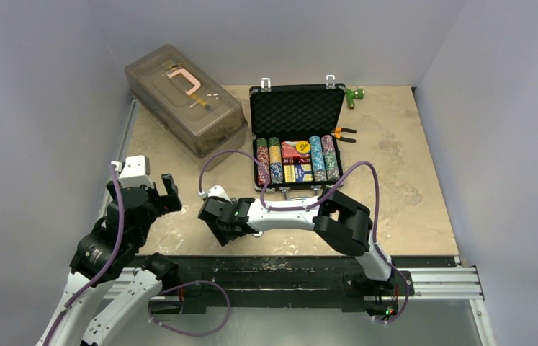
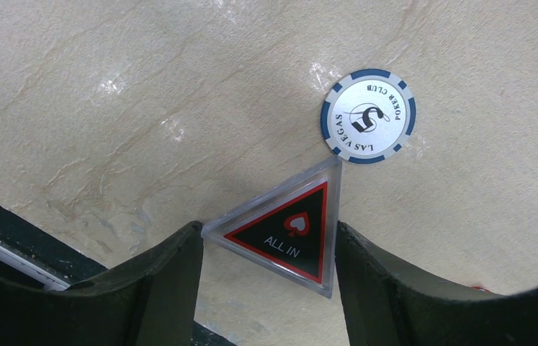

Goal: Pack up texas hold em set

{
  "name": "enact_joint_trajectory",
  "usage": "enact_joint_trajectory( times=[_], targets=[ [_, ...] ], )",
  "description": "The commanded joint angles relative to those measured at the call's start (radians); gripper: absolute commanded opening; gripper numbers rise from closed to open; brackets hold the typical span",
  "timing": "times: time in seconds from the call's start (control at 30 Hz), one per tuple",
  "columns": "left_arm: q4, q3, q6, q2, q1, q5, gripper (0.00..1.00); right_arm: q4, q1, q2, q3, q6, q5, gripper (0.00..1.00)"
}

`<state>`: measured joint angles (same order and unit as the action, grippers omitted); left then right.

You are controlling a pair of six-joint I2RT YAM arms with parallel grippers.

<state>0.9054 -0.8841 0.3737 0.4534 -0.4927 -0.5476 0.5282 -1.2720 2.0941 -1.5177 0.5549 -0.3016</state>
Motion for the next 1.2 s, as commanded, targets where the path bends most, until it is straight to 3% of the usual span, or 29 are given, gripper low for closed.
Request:
enact_joint_trajectory(
  times=[0.0,0.33,0.73,0.9,1.17],
  targets=[
    [-0.04,0.008,-0.019,0.008,0.004,-0.002,0.95,-0.039,0.006,-0.039,-0.005,-0.025,-0.055,0.4],
    [-0.042,0.01,-0.021,0.014,0.004,0.003,0.95,-0.058,0.112,-0.187,-0.003,-0.051,-0.047,0.3],
    [-0.046,0.011,-0.022,0.013,0.005,0.014,0.95,0.011,0.432,-0.341,0.101,-0.249,-0.088,0.3],
    [-0.045,0.011,-0.022,0.015,0.004,0.018,0.95,0.06,0.544,-0.324,0.102,-0.25,-0.065,0.31],
    [-0.046,0.011,-0.022,0.022,0.004,0.025,0.95,0.036,0.602,-0.236,0.093,-0.35,-0.027,0.34]
  ],
)
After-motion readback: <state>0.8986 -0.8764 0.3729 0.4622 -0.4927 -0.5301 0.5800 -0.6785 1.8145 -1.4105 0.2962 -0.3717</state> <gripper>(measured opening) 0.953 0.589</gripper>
